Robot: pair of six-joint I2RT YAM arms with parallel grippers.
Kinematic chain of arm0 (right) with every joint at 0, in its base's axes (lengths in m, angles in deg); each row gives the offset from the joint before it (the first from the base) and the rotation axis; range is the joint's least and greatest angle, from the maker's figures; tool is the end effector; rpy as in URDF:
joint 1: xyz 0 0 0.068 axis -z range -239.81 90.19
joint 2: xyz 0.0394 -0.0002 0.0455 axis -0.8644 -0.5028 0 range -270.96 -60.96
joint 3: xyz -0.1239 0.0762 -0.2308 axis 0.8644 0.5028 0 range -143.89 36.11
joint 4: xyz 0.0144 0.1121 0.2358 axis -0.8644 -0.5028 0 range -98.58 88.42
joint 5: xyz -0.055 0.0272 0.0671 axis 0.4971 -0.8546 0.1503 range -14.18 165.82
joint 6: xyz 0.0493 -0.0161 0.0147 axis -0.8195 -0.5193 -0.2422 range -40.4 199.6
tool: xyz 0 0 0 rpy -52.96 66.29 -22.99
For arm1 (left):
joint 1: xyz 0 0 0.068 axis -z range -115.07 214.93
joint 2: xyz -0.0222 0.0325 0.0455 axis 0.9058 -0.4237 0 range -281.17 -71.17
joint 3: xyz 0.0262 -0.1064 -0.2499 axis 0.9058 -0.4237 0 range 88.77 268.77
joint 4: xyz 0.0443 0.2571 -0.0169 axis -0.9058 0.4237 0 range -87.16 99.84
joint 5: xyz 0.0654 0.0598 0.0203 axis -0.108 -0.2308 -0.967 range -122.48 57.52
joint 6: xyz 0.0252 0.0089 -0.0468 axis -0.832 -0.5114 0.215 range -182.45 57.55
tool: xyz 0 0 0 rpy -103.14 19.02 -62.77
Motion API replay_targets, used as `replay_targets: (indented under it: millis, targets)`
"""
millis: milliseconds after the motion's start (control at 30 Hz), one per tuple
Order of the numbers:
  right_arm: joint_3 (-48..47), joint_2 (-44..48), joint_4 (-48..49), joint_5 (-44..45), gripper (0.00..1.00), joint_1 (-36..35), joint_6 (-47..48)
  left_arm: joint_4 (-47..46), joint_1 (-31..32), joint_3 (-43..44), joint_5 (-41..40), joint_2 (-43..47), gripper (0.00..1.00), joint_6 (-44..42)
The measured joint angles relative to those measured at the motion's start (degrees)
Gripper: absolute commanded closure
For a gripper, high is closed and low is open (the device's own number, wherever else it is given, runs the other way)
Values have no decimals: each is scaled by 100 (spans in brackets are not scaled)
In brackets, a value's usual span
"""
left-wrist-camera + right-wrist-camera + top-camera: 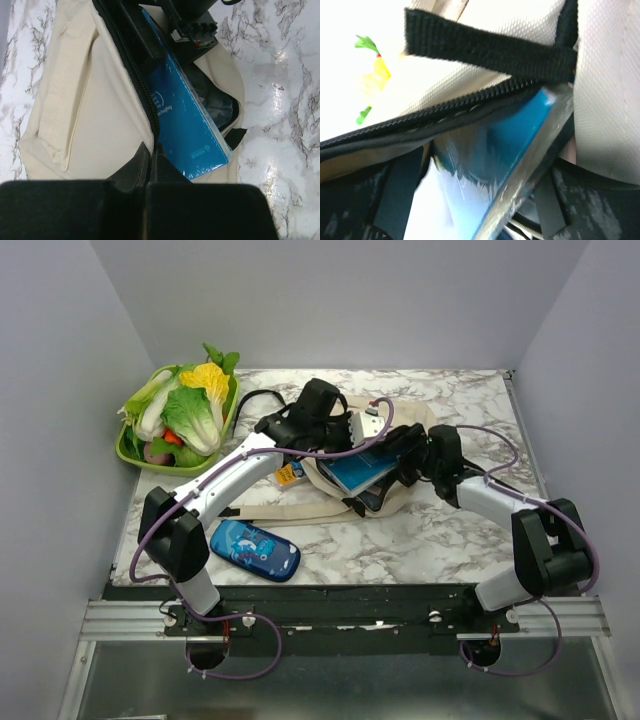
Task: Pack the student bag
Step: Place the book in the student bag.
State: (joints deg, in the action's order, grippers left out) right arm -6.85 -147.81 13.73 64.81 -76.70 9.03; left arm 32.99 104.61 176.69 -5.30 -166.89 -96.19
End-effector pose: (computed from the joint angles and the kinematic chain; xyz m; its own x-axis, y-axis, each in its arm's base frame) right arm 0.3036 0.0994 0.1983 -0.5725 0.7936 -0.2060 0.2834 0.4273 0.8585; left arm 0.2826 -0.2555 0.3374 0.0758 0.5791 -0.8118 0.9657 0.1600 0.2043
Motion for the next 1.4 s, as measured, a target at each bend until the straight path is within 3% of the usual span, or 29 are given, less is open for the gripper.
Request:
replay_targets:
  millis: [167,267,367,400,700,900,1033,1233,1400]
  targets:
    - [-4,621,-957,-15,5,-31,426,0,9,0,2,0,100,17]
    - [20,1088,-1379,-28,11,-94,730,-2,9,0,2,-9,100,55]
    - [142,1460,-1537,-175,25,-203,927,-2,11,0,15,-37,100,90]
    - [205,1552,-1545,-221,34,-245,986,-2,15,0,39,-57,100,103]
    - [695,1646,-1626,-350,74,-470,1012,0,48,2,74,-138,100,201]
    - [723,1663,-1891,-332,79,-490,1027,0,48,2,74,-138,100,208]
    - [960,1891,-2063,-299,94,-494,1029,0,48,2,76,-138,100,208]
    - [1178,2153,-2267,-166,96,-509,1045,0,48,2,85,-138,100,210]
    - [1134,1808,-2275,-61,99,-516,1071,0,48,2,94,-138,100,214]
